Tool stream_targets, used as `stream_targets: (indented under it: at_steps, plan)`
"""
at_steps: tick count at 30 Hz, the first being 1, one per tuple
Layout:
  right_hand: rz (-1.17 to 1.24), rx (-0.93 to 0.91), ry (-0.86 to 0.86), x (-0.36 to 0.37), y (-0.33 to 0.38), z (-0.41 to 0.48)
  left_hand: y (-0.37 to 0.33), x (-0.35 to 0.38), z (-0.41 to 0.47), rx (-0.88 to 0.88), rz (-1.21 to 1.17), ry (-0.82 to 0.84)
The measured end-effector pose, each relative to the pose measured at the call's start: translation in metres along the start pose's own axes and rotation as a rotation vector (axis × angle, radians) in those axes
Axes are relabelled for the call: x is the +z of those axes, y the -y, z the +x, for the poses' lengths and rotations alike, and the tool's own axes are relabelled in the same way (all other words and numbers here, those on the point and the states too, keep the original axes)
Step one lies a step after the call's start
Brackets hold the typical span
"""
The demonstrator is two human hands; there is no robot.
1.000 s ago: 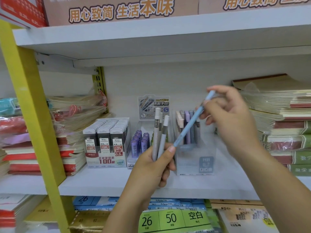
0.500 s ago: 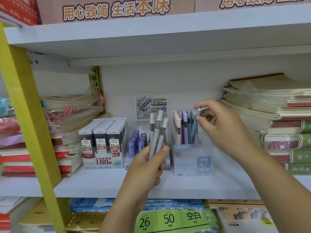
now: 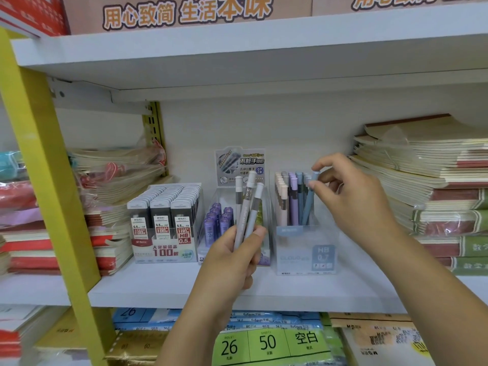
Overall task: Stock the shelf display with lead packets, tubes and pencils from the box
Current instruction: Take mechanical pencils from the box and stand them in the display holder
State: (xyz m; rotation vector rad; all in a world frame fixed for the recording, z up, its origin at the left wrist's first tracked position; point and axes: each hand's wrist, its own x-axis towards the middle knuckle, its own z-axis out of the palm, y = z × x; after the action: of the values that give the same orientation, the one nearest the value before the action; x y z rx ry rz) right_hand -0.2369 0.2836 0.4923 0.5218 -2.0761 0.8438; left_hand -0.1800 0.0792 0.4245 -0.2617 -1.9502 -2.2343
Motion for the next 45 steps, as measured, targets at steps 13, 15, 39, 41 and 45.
stream_targets:
  at_steps: [13, 15, 39, 41, 45]
  plan:
    - [-0.324, -0.015, 0.027, 0.015, -0.012, 0.005, -0.001, 0.002, -0.002, 0.018, -0.005, 0.029]
    - [-0.309, 0.024, 0.062, 0.017, -0.015, 0.005, -0.001, 0.002, -0.001, 0.015, -0.003, 0.027]
    - [0.691, 0.178, 0.002, -0.011, 0.034, 0.002, -0.002, 0.009, -0.005, 0.061, -0.027, 0.1]
    - [0.678, 0.115, -0.134, -0.022, 0.03, 0.006, -0.002, 0.005, -0.003, 0.058, -0.016, 0.086]
    - [0.561, 0.009, -0.204, -0.034, 0.024, 0.007, -0.002, 0.003, -0.002, 0.045, -0.007, 0.06]
